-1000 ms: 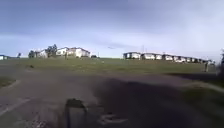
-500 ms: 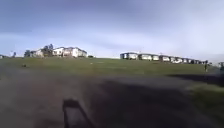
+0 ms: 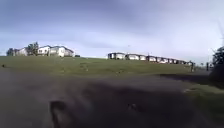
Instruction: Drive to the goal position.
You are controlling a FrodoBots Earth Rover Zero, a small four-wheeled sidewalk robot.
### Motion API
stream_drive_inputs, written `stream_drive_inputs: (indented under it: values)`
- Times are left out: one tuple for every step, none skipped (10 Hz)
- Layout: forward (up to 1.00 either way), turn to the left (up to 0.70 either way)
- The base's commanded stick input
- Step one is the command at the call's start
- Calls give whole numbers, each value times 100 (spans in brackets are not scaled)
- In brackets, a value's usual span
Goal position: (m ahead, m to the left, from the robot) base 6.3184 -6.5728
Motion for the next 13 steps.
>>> stream_drive_inputs:
  values:
    - [100, -27]
    - [100, -27]
    - [100, -27]
    - [100, -27]
    - [100, -27]
    - [100, -27]
    - [100, -27]
    - [100, -27]
    - [100, -21]
    - [100, -2]
    - [100, 0]
    - [100, 0]
    - [100, 0]
